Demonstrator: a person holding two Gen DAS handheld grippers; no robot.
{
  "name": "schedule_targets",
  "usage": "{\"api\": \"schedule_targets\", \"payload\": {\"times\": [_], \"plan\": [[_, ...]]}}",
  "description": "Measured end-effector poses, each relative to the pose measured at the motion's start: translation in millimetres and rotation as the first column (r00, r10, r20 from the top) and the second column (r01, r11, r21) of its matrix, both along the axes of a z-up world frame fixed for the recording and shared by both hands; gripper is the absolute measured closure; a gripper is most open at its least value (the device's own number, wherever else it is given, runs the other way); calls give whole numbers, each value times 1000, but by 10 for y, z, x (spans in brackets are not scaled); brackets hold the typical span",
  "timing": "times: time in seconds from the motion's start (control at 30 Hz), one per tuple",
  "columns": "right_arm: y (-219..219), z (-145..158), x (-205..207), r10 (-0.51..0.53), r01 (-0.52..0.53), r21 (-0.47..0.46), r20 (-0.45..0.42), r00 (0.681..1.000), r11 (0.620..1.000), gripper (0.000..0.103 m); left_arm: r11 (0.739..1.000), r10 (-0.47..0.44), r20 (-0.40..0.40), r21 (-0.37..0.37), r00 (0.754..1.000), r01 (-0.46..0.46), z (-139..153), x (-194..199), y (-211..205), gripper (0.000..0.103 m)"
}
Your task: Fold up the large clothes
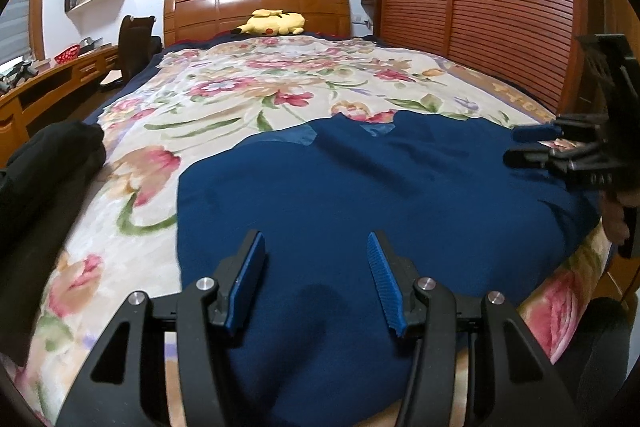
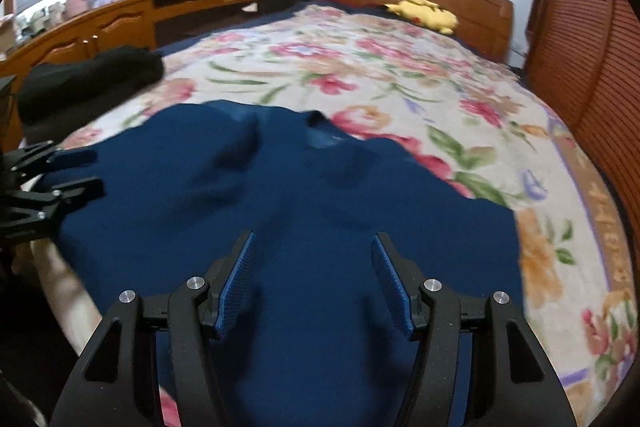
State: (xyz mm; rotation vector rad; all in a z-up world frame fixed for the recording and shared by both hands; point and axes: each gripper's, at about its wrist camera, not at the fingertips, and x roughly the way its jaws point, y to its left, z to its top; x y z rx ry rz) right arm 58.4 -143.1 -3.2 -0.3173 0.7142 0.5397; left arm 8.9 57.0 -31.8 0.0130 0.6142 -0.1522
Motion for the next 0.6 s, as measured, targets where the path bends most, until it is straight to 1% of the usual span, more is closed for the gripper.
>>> {"api": "schedule_targets", "payload": {"times": [0.03,0.13,0.23,0.3,0.47,0.53,0.6], "plan": [[64,-20,-28,14,-14,12,-10,1000,1000,42,1000,6,-3,2,1000,-6,-7,-8,18,51],[228,-55,-100,29,-29,22,-3,1000,999,42,1000,29,-4,7,1000,-29,-43,-77,82,51],[349,-55,-169,52,-51,55,-8,999,997,42,999,46,-4,-5,999,-46,-63,-154,160,51],[425,-86,-220,71,-71,43,-2,997,997,42,999,54,-4,-5,999,-54,-73,-185,185,51],[483,-347,-269,78,-78,2,-36,996,997,42,997,75,-8,-4,997,-75,-96,-252,257,50],[477,-526,-247,70,-72,-13,-82,994,997,42,996,86,-10,0,996,-86,-108,-276,290,50],[420,-628,-257,72,-71,21,-68,995,997,41,996,94,-19,-3,995,-94,-138,-295,324,50]]}}
